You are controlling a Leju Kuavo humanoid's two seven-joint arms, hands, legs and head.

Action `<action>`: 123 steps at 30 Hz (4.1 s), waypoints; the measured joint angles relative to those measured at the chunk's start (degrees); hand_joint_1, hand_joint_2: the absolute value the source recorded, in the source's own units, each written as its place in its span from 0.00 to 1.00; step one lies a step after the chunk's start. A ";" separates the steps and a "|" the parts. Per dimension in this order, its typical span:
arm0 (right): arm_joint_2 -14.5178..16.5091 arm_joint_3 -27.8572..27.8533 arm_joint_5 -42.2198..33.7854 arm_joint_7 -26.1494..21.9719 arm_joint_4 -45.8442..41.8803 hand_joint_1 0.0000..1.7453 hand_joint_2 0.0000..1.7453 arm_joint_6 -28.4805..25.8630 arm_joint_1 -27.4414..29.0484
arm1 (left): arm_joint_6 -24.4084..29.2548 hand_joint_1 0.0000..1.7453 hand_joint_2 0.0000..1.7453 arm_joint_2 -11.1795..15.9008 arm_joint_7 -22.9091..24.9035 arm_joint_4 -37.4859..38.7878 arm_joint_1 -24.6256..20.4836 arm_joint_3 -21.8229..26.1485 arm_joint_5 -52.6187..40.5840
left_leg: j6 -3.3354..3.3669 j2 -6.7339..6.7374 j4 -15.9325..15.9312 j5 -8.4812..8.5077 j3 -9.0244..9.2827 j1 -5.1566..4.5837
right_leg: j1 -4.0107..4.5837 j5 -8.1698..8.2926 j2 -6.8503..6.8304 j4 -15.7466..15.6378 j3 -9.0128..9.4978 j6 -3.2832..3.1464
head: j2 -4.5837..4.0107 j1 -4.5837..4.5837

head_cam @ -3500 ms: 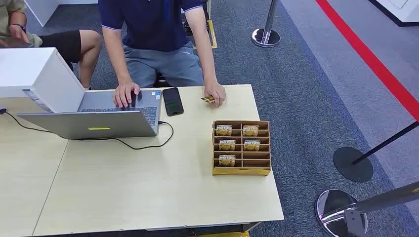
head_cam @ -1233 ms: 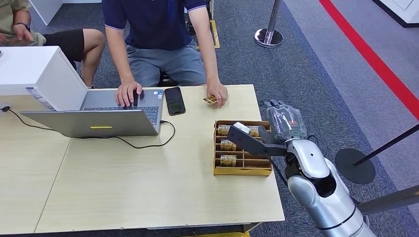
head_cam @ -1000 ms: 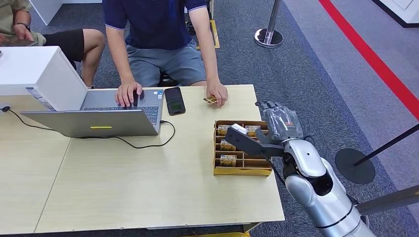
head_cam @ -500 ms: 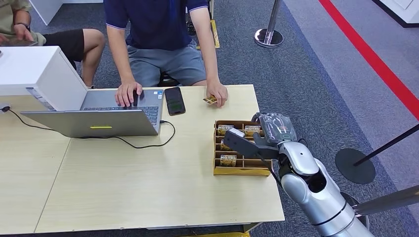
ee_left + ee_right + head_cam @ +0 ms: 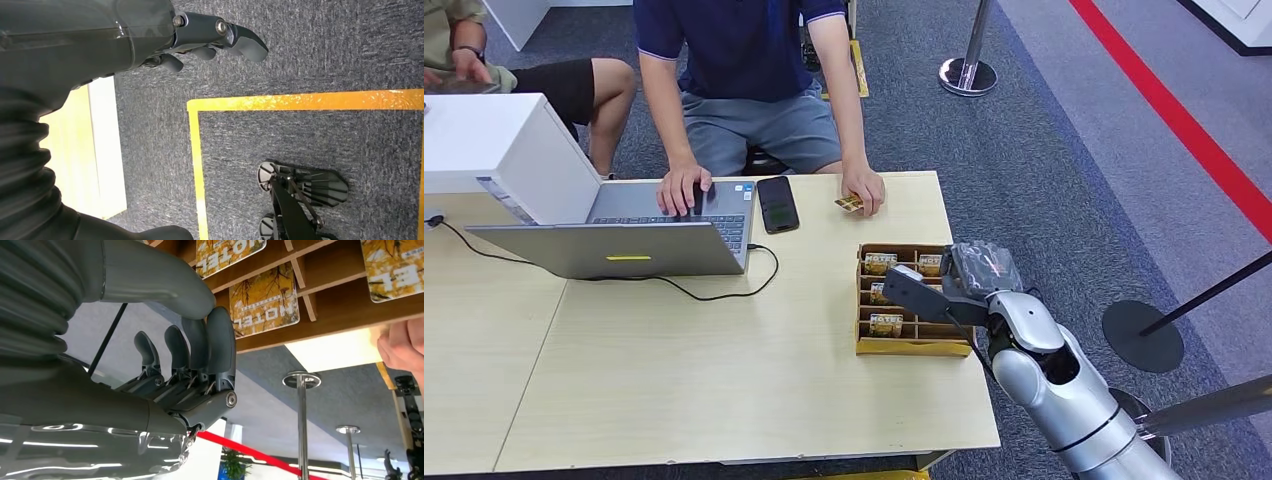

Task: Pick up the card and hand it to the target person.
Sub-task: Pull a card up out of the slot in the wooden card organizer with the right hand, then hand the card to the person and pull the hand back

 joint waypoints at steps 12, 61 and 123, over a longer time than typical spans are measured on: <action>-0.05 0.26 -0.78 -0.29 1.51 0.57 1.00 -0.82 -0.38 | 0.05 0.00 1.00 0.05 -0.28 0.08 0.00 0.06 0.00 | 0.00 0.01 0.01 0.00 -0.03 -0.01 | -0.01 0.00 0.01 0.01 -0.03 0.00 | 0.00 0.00; -0.02 1.63 -2.87 0.01 2.60 0.77 1.00 -0.57 -1.16 | 0.22 0.00 1.00 0.13 -0.06 0.08 0.03 0.44 0.29 | 0.00 0.01 0.05 -0.02 -0.04 -0.02 | -0.02 -0.03 0.01 0.07 -0.06 0.01 | 0.00 0.00; 2.80 -3.48 -2.32 -4.72 -16.71 0.81 1.00 -18.30 -5.79 | -2.53 0.00 1.00 0.30 -1.04 -0.22 0.03 0.66 -0.01 | 0.00 0.08 0.08 -0.03 -0.07 -0.05 | -0.05 -0.04 0.06 0.14 -0.12 0.01 | 0.00 0.00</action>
